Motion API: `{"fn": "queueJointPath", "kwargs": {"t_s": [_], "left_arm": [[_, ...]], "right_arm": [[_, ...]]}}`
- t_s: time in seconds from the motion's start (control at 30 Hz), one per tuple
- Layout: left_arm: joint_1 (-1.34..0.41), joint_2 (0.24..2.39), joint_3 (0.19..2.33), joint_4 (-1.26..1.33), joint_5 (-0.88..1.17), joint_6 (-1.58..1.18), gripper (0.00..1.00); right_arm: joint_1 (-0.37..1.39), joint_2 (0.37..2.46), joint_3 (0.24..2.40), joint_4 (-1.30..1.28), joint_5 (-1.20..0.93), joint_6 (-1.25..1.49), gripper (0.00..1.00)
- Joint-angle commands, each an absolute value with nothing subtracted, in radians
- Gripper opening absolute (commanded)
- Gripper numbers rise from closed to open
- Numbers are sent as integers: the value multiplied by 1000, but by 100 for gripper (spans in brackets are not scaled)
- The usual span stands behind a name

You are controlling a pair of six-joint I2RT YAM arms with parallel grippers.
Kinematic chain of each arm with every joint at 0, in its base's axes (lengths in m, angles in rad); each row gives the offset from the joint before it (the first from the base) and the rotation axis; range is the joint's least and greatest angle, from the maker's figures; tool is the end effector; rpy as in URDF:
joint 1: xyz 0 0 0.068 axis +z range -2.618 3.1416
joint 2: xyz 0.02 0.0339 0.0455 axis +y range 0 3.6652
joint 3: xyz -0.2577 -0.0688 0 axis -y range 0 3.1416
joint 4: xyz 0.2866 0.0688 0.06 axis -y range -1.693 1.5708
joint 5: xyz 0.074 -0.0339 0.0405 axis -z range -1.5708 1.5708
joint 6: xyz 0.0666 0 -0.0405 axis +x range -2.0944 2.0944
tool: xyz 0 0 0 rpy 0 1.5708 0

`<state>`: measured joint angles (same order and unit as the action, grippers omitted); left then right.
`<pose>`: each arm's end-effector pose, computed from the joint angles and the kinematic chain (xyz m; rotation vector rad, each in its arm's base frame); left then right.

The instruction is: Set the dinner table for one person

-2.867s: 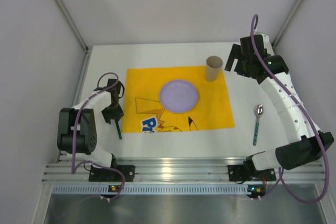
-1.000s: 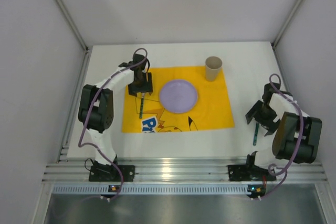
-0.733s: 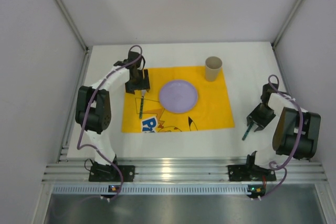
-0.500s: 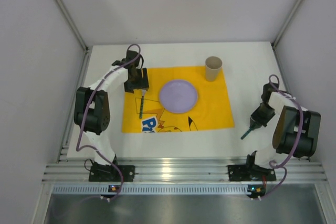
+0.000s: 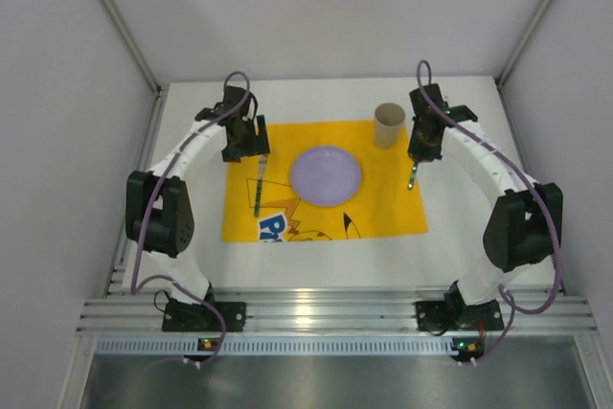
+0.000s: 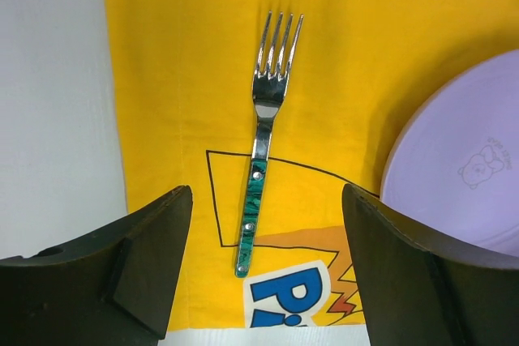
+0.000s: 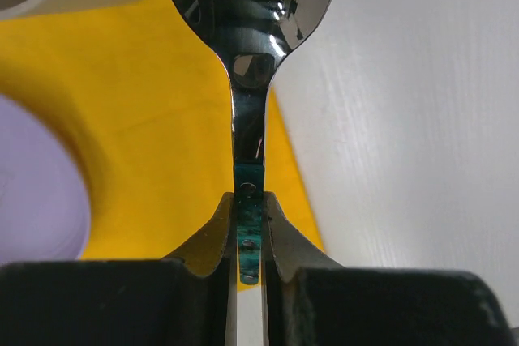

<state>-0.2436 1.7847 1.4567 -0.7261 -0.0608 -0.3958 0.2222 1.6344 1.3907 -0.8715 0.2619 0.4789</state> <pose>0.4229 -0.1009 0.2077 -0.2209 2.6196 -0.1424 0.3841 0.0691 0.2355 0.4154 2.5924 -0.1157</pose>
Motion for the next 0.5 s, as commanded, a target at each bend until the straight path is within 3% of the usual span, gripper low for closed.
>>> {"fn": "queueJointPath", "kwargs": {"t_s": [0.0,0.27,0.47], "left_arm": [[-242,1710,1470,-744,-87,-419,80],[-242,1586,1387,-775,-144,-448,79],[-242,1462,1273,-793,-184,-480,79]], "right_arm": [[328,1664,1398,-908,216,480,0],[491,1750,1393,-839,183,451,0],[514,1813,1422,-808,183,414,0]]}}
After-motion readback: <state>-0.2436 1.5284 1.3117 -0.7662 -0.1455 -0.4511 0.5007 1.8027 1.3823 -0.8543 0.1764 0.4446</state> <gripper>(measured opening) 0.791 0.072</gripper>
